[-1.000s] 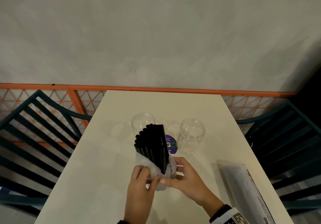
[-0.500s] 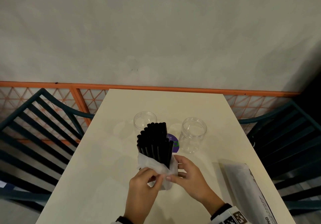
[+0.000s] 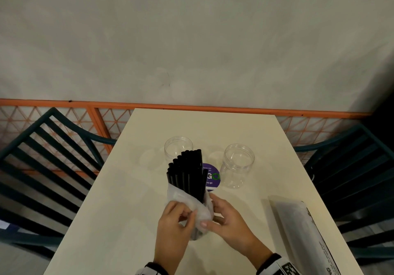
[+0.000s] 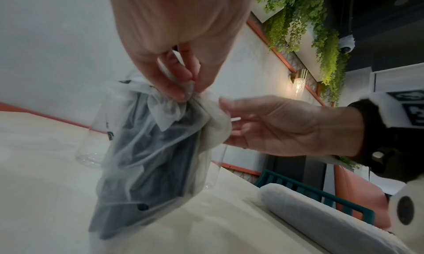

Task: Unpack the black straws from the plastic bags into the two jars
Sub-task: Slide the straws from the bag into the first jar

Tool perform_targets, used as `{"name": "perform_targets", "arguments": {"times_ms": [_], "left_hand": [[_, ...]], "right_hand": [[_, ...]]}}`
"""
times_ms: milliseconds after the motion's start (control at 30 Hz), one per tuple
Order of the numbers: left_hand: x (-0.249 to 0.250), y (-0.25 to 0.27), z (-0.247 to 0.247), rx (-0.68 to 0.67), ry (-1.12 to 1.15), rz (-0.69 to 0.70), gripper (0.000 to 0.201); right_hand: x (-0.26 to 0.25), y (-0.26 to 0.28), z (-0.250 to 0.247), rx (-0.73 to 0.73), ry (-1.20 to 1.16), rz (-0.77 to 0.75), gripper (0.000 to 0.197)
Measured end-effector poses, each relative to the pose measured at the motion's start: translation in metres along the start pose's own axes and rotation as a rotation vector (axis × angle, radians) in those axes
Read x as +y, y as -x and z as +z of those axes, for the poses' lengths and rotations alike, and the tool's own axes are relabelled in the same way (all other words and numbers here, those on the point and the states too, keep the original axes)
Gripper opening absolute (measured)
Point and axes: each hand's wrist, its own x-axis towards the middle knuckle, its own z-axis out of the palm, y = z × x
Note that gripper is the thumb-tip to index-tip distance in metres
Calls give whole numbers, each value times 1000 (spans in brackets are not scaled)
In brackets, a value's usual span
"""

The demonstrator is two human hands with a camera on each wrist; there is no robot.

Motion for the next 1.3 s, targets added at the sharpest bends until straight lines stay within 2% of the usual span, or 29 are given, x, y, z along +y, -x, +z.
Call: {"name": "perform_targets", "arguments": {"times_ms": [67,133,267,333,400,433,500,567,633,733,800,933,1033,1100,1200,1300], "left_hand": [[-1,3,1,-57,18,24,30],[1,6,1,-127,52,24,18],[6,8,-10,-262,-11,53,26],[19,0,-22,-157,-109,167,23],[38,-13,-34,53,-194,274,19],[48,-20,-37,130,-210,288,25],[66,-36,-39,157,-231,272,44],[75,-47,-33,86,-300,248,60],[75,-53,-21,4,-400,177,68],[64,-53,-7,-92,-546,75,53],[57,-52,-2,-157,-639,71,45],[56,-61,-4,-207,-755,100,45],[60,-59,-7,-229,-835,-4,42],[63,-55,-6,-238,-826,-79,42],[63,-52,-2,-258,-789,-72,41],[61,-53,-4,-257,-764,-29,38]], "right_hand": [[6,-4,-1,92,21,36,47],[9,-6,-2,100,113,49,35],[12,-4,-7,107,291,-9,33],[15,-3,-9,169,352,-39,29],[20,-3,-10,219,358,-64,19],[22,-2,-8,229,362,-64,17],[27,-2,-3,238,373,-63,22],[27,-2,3,237,375,-72,26],[24,-2,7,216,360,-82,22],[26,-2,9,177,382,-67,20],[34,-2,9,155,430,-52,22],[40,-7,7,112,451,-52,24],[38,-9,7,128,424,-64,23],[39,-9,7,124,419,-38,26],[39,-8,7,109,378,-12,19],[37,-7,6,109,342,-46,36]]}}
